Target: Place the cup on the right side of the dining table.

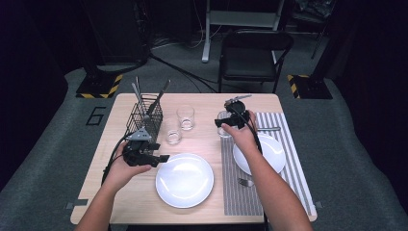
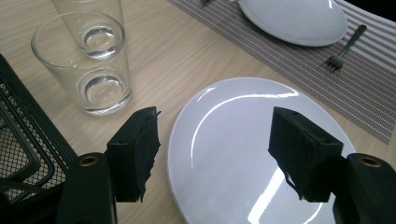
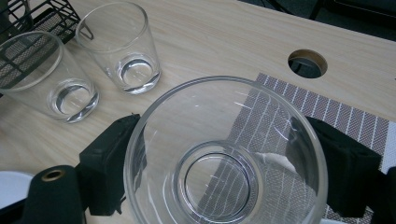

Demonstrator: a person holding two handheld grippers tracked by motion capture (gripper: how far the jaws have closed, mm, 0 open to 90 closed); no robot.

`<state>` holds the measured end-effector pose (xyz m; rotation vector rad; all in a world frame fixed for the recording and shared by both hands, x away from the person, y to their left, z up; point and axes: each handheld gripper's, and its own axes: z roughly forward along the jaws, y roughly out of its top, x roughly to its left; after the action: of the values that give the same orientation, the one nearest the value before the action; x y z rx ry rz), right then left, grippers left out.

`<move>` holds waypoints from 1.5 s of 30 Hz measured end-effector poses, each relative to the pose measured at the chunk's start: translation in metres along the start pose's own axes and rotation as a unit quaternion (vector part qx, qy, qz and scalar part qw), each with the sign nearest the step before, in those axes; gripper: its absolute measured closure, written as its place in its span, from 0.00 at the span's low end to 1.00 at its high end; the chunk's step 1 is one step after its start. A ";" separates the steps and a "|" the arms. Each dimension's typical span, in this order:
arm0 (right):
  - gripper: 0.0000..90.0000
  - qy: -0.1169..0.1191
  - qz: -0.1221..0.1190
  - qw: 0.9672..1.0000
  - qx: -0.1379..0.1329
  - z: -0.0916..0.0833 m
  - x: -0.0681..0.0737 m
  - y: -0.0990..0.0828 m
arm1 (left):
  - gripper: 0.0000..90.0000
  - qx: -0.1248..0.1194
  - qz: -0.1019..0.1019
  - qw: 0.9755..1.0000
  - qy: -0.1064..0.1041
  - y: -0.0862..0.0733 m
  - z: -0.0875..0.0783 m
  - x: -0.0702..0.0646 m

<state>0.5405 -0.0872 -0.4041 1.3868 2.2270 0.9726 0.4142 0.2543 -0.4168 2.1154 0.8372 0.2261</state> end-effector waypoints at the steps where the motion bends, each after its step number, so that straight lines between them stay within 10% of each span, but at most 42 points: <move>1: 0.19 -0.001 -0.002 1.000 -0.001 0.001 -0.001 0.000 | 0.37 0.000 0.000 1.000 0.000 0.000 0.000 0.000; 45: 0.19 -0.028 0.013 0.999 0.011 0.026 -0.017 -0.016 | 0.37 0.005 -0.003 1.000 0.001 -0.002 0.000 0.003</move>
<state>0.5535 -0.0976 -0.4350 1.4390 2.1889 0.9094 0.4159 0.2573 -0.4184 2.1211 0.8466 0.2209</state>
